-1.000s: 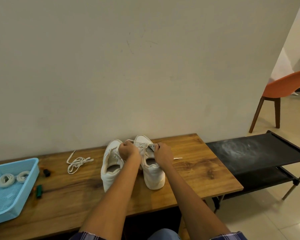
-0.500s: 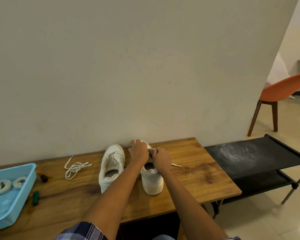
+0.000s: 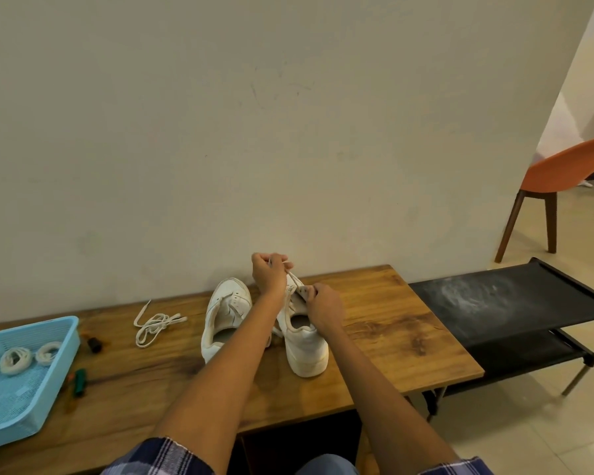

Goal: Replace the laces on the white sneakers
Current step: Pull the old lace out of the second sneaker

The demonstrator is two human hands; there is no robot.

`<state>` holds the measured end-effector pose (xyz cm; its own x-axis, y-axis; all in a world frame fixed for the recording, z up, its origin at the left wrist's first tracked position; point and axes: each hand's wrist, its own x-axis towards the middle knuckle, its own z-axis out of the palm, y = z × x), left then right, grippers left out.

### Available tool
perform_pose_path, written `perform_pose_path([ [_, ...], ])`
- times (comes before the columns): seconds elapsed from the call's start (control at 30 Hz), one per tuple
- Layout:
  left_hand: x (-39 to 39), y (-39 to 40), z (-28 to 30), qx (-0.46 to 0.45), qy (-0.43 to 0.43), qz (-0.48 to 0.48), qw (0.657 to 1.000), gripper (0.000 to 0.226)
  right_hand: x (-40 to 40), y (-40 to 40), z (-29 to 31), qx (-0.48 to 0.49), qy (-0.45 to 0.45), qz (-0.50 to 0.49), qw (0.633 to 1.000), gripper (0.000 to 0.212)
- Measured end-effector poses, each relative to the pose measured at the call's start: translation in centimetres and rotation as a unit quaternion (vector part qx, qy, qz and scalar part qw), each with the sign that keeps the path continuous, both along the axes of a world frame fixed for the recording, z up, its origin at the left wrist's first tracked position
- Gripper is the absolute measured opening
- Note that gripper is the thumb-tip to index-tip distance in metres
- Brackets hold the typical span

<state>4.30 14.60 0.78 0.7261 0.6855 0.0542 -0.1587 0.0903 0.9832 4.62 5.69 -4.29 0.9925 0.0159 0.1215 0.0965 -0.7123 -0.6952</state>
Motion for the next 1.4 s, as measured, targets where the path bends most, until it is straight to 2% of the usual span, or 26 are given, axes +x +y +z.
perform_pose_path([
  [0.03, 0.0, 0.1, 0.1, 0.027, 0.013, 0.004, 1.000, 0.011, 0.0, 0.0, 0.0, 0.000, -0.001, 0.002, 1.000, 0.031],
  [0.1, -0.1, 0.8, -0.3, 0.186, 0.087, -0.012, 0.979, 0.007, -0.1, -0.1, 0.0, -0.002, -0.004, 0.006, 1.000, 0.032],
  [0.17, -0.3, 1.6, -1.4, 0.353, 0.152, -0.057, 0.921, 0.015, 0.0, -0.2, 0.0, -0.002, -0.008, 0.008, 1.000, 0.032],
  [0.2, -0.3, 2.0, -2.0, 0.407, 0.172, -0.081, 0.894, 0.020, 0.0, -0.2, 0.0, -0.002, -0.008, 0.007, 1.000, 0.032],
  [0.3, -0.4, 2.2, -3.3, 0.479, 0.206, -0.104, 0.847, 0.026, -0.1, -0.2, 0.0, -0.007, -0.007, 0.007, 1.000, 0.032],
  [0.43, -0.3, 1.7, -2.9, 0.477, 0.259, -0.118, 0.832, 0.036, -0.1, -0.2, 0.0, -0.009, -0.004, 0.006, 1.000, 0.032],
  [0.57, 0.2, 1.2, -1.8, 0.500, 0.333, -0.133, 0.788, 0.025, 0.0, -0.1, 0.0, -0.002, -0.001, 0.001, 1.000, 0.031],
  [0.63, 0.5, 0.8, -1.6, 0.505, 0.326, -0.138, 0.787, 0.028, -0.1, -0.1, 0.1, -0.007, 0.000, -0.001, 1.000, 0.031],
  [0.67, 0.4, 0.6, -1.5, 0.493, 0.298, -0.137, 0.806, 0.031, -0.1, -0.2, 0.1, -0.011, -0.001, -0.001, 1.000, 0.031],
  [0.7, 0.3, 0.4, -1.5, 0.462, 0.258, -0.130, 0.839, 0.032, -0.2, -0.2, 0.1, -0.013, -0.003, 0.000, 1.000, 0.031],
  [0.8, -0.3, 0.8, -1.2, 0.258, 0.099, -0.007, 0.961, 0.030, 0.0, -0.2, 0.0, -0.013, -0.004, 0.003, 1.000, 0.032],
  [0.87, -0.4, 1.1, -0.7, 0.119, 0.035, 0.086, 0.989, 0.031, 0.0, -0.1, -0.1, -0.008, -0.004, 0.000, 1.000, 0.032],
  [0.9, -0.5, 1.4, -0.4, 0.094, 0.033, 0.115, 0.988, 0.032, 0.1, -0.2, -0.1, -0.007, -0.005, -0.001, 1.000, 0.032],
  [0.97, -0.5, 1.9, -0.6, 0.120, 0.093, 0.116, 0.982, 0.031, 0.0, -0.2, -0.1, -0.009, -0.006, 0.001, 1.000, 0.032],
  [1.03, -0.5, 2.4, -1.7, 0.199, 0.202, 0.047, 0.958, 0.027, -0.1, -0.2, 0.0, -0.007, -0.005, 0.003, 1.000, 0.032],
  [1.1, -0.8, 2.7, -2.9, 0.291, 0.311, -0.049, 0.903, 0.022, -0.2, -0.1, 0.0, -0.007, -0.007, 0.005, 1.000, 0.032],
  [1.17, -1.1, 2.8, -3.3, 0.345, 0.383, -0.100, 0.851, 0.027, -0.2, -0.1, 0.0, -0.008, -0.007, 0.002, 1.000, 0.031],
  [1.23, -1.3, 2.5, -2.9, 0.384, 0.413, -0.093, 0.820, 0.031, -0.2, -0.2, 0.1, -0.013, -0.005, 0.000, 1.000, 0.031],
  [1.33, -1.3, 2.0, -2.0, 0.462, 0.439, -0.031, 0.770, 0.028, 0.0, 0.0, 0.0, -0.019, -0.002, -0.001, 1.000, 0.032],
  [1.4, -1.2, 1.7, -2.1, 0.492, 0.398, -0.008, 0.774, 0.029, 0.0, 0.1, 0.0, -0.017, 0.001, -0.004, 1.000, 0.032],
])
